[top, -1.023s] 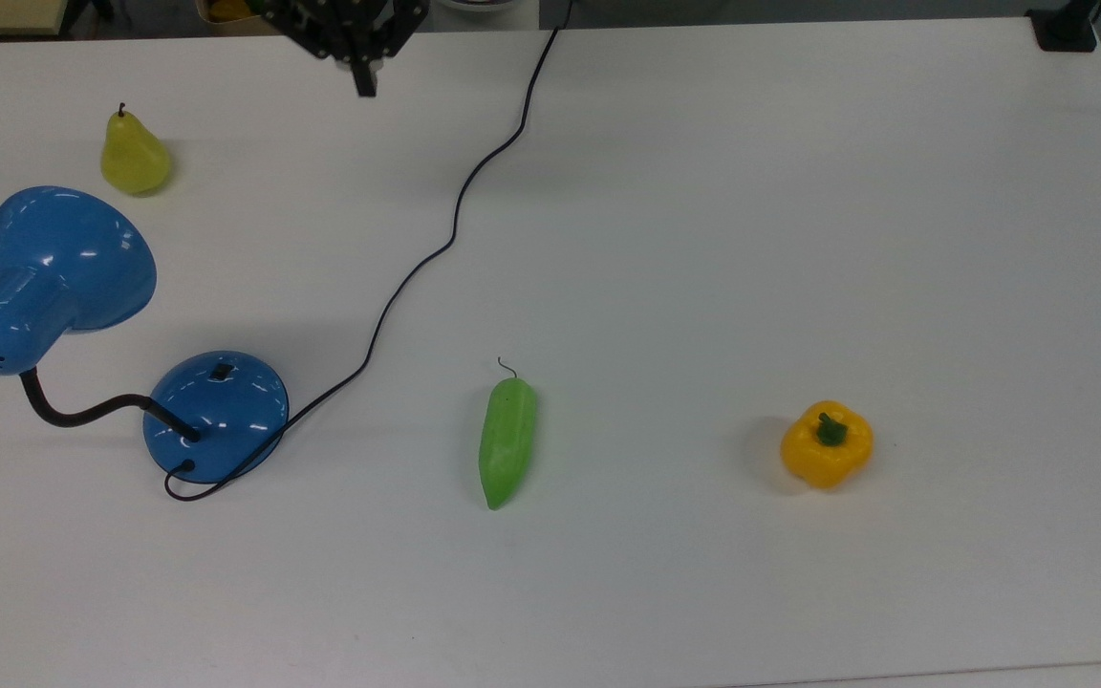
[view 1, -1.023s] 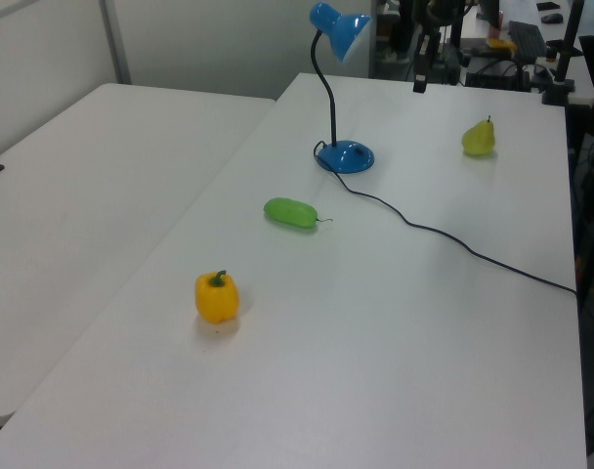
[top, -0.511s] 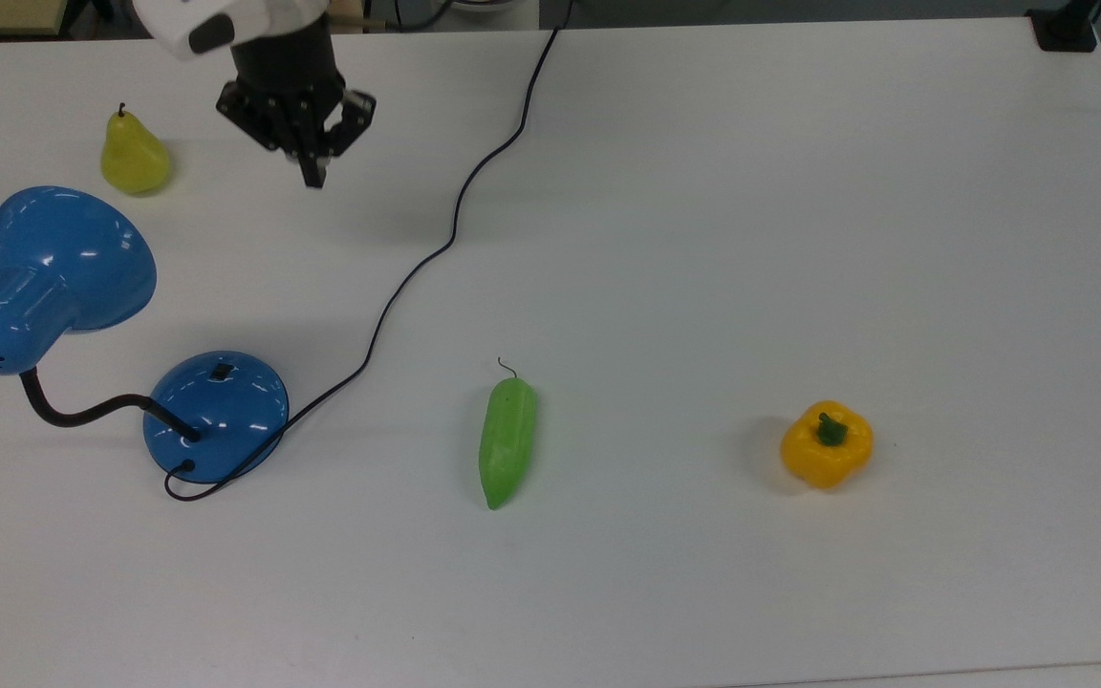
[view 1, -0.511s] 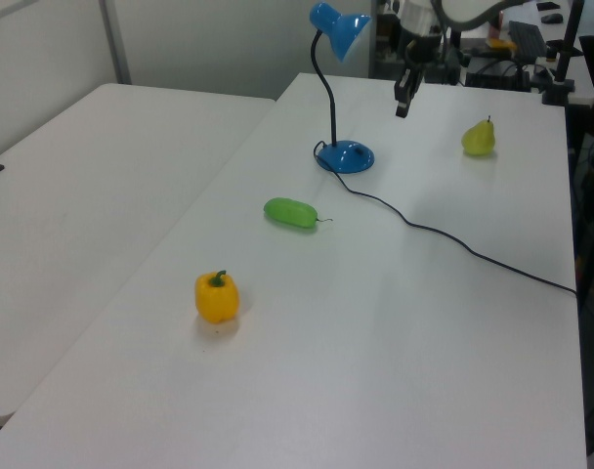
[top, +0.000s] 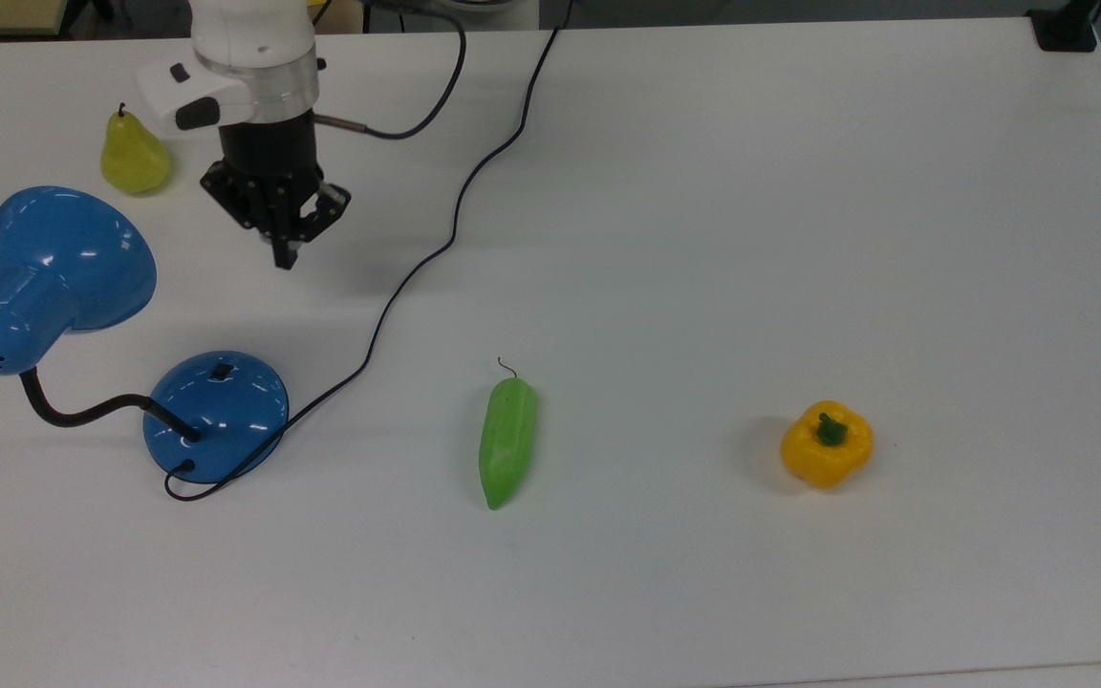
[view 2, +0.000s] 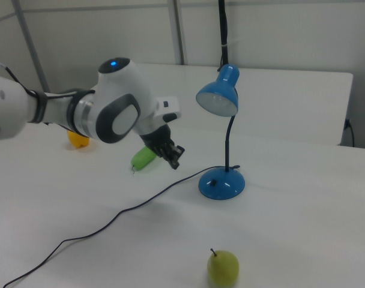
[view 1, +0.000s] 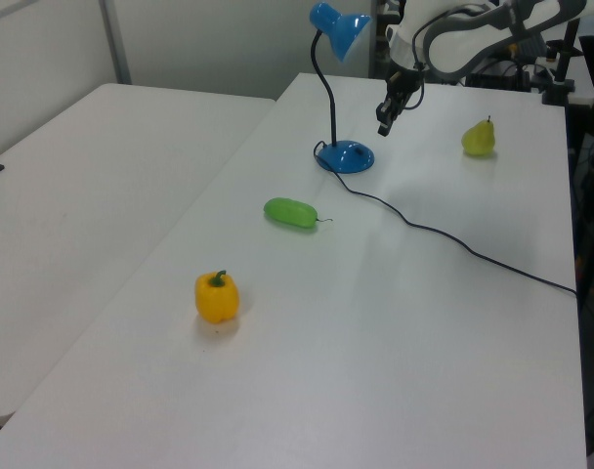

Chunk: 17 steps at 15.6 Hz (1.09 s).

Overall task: Turn on desk lamp
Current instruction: 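Move the gripper over the blue lamp base and lower it, then press down on the switch on the lamp base with the gripper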

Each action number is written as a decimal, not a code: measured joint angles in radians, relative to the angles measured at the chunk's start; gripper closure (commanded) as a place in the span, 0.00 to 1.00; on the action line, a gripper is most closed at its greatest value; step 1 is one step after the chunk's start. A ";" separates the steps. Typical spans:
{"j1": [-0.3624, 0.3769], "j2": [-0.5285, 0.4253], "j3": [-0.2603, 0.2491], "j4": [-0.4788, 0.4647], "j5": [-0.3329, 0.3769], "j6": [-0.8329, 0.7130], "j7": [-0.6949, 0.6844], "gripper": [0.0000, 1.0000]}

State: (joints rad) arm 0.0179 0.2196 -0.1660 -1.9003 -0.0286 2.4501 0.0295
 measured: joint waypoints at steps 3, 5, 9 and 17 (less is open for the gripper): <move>-0.005 0.040 -0.025 0.000 0.000 0.124 0.007 1.00; -0.008 0.066 -0.039 -0.001 0.000 0.196 0.007 1.00; -0.011 0.118 -0.053 -0.001 0.000 0.304 0.011 1.00; -0.017 0.205 -0.058 0.000 0.000 0.459 0.018 1.00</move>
State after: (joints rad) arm 0.0004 0.4243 -0.2236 -1.9005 -0.0285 2.9087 0.0476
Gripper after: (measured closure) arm 0.991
